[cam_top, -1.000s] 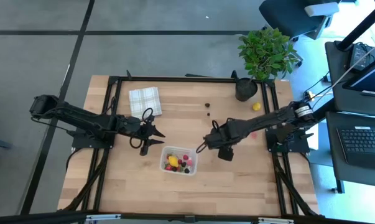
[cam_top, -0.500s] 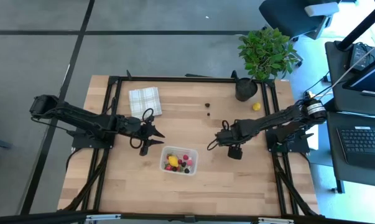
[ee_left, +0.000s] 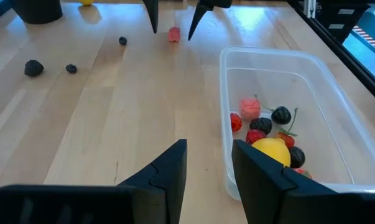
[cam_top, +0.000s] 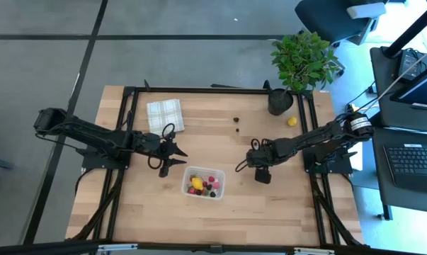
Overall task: Pick and placing Produce into tupperware
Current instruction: Put the left peach into the transparent bin
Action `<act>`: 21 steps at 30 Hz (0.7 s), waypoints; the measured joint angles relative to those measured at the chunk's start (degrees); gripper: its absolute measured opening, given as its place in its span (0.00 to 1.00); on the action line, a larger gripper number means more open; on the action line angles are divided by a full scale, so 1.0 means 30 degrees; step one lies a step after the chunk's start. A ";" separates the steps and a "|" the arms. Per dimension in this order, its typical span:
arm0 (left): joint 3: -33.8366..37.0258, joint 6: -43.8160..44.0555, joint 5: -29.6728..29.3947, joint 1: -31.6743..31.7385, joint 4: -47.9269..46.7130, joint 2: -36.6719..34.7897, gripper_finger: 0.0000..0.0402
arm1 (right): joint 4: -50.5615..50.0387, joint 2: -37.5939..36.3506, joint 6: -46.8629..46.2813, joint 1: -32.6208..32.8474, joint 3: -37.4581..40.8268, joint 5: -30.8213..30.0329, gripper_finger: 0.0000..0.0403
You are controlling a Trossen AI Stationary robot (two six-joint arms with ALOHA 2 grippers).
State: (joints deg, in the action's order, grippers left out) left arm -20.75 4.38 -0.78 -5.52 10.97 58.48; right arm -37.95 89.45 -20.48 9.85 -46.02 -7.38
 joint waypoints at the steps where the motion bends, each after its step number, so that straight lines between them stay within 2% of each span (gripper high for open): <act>1: 0.0000 0.0007 0.0002 0.0000 0.0004 0.0000 0.30 | 0.0032 0.0007 -0.0046 0.0000 0.0006 0.0065 0.81; 8: 0.0000 0.0000 0.0000 0.0000 0.0004 0.0000 0.30 | 0.0090 0.0094 -0.1599 0.0000 0.0318 0.0458 0.80; 11: 0.0000 0.0000 0.0000 0.0000 0.0011 0.0000 0.30 | 0.0487 0.0094 -0.1702 0.0000 0.0771 0.0672 0.77; 21: 0.0000 0.0000 0.0000 0.0000 0.0018 0.0000 0.30 | 0.1404 0.0064 -0.1570 0.0029 0.1084 0.1001 0.50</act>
State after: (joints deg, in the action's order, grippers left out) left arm -20.75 4.38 -0.78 -5.52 11.03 58.48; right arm -33.74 89.64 -25.19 9.93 -42.76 -4.38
